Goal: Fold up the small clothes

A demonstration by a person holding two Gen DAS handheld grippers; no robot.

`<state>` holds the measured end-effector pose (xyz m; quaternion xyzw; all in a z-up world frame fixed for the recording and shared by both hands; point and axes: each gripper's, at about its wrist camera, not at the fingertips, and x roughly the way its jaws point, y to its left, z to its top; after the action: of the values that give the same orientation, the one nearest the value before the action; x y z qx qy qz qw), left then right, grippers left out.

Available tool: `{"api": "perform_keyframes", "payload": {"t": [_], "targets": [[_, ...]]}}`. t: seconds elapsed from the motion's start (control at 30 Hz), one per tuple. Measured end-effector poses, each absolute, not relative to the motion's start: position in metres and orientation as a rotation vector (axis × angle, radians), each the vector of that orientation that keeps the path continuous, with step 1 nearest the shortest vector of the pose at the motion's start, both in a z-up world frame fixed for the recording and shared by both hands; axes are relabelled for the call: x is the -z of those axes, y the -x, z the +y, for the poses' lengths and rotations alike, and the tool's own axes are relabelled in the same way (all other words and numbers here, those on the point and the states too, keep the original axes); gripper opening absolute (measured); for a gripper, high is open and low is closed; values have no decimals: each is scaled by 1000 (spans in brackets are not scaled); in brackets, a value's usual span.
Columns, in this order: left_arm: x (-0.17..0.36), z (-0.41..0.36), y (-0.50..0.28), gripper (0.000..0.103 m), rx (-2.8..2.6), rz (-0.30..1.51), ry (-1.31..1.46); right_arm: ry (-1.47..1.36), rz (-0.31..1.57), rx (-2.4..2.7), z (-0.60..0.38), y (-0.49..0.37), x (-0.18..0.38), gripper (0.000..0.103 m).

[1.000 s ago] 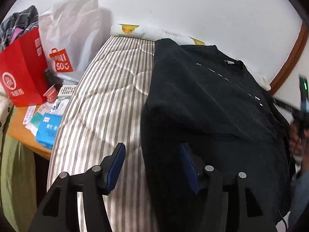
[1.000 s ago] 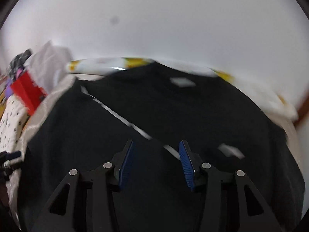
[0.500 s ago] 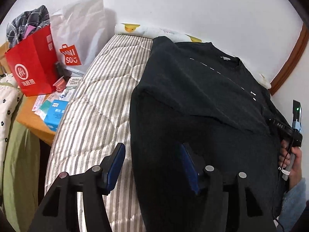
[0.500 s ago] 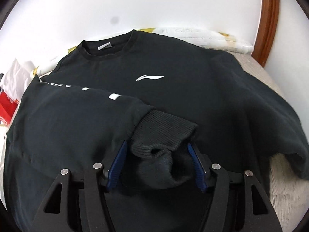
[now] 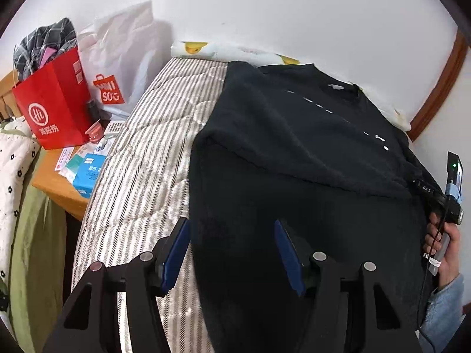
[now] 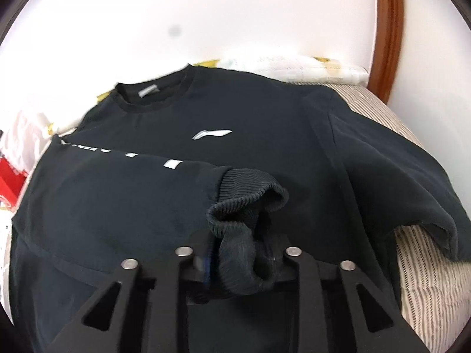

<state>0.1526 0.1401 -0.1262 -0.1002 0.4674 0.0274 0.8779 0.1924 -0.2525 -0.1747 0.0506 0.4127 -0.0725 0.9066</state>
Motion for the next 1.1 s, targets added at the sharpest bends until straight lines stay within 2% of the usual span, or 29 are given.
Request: {"api": "perform_keyframes", "payload": {"t": [0.07, 0.17, 0.33, 0.4, 0.6, 0.97, 1.0, 1.07, 1.1], "targets": [[124, 133, -152, 59, -43, 967, 199, -81, 850, 157, -256, -178, 168, 34], [122, 119, -156, 59, -14, 963, 191, -38, 808, 191, -269, -145, 151, 43], [120, 89, -165, 60, 47, 957, 182, 4, 736, 336, -330, -86, 129, 73], [119, 77, -168, 61, 65, 953, 176, 8, 748, 410, -363, -70, 132, 75], [114, 46, -177, 66, 72, 931, 167, -4, 864, 508, -445, -50, 163, 75], [111, 33, -188, 66, 15, 920, 145, -74, 870, 527, -492, -73, 187, 75], [111, 30, -188, 66, 9, 918, 134, -92, 867, 528, -496, -76, 187, 73], [110, 28, -190, 66, 3, 918, 125, -115, 857, 522, -497, -79, 188, 62], [110, 28, -190, 66, 1, 916, 123, -111, 852, 524, -497, -81, 186, 46]]}}
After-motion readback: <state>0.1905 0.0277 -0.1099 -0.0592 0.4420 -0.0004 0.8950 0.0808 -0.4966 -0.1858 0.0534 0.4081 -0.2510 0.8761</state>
